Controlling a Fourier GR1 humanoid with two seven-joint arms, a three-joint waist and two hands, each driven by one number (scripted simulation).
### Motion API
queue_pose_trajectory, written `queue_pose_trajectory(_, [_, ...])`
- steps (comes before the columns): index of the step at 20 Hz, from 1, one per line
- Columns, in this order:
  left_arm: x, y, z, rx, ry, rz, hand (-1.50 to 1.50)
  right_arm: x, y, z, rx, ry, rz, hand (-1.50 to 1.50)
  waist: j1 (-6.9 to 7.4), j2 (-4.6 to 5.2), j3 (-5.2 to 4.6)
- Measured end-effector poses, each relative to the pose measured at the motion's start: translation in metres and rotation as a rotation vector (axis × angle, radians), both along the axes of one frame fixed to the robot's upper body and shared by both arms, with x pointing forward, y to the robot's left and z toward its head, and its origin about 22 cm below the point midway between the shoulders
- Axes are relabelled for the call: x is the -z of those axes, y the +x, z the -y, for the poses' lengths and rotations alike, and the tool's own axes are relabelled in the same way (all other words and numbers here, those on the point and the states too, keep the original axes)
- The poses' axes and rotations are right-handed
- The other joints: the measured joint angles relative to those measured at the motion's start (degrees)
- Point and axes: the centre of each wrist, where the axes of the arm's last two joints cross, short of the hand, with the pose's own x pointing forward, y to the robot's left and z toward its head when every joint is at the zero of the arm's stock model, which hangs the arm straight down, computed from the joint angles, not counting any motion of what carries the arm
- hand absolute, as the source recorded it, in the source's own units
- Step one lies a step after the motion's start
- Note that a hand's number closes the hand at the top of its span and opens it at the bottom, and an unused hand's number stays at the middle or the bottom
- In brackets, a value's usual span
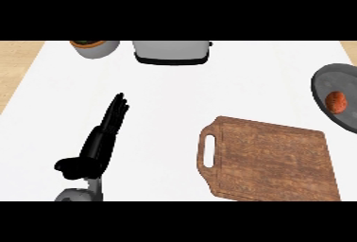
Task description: Pick the sweet potato from the cutting board and place it in the pan
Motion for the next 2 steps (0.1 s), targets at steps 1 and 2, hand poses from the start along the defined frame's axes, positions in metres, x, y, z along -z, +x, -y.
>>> queue_pose_trajectory(1, [0.0011, -0.0010, -0.0022, -0.001, -0.001, -0.003, 0.00, 0.0000, -0.0020, 0.0010, 0.002, -0.010, 0.006, -1.50, -0.01, -0.04, -0.02])
queue_pose_trajectory(2, [0.0010, -0.0011, -0.0036, -0.001, -0.002, -0.002, 0.00, 0.0005, -0.0026, 0.0010, 0.004, -0.019, 0.013, -1.50, 0.10, -0.02, -0.01])
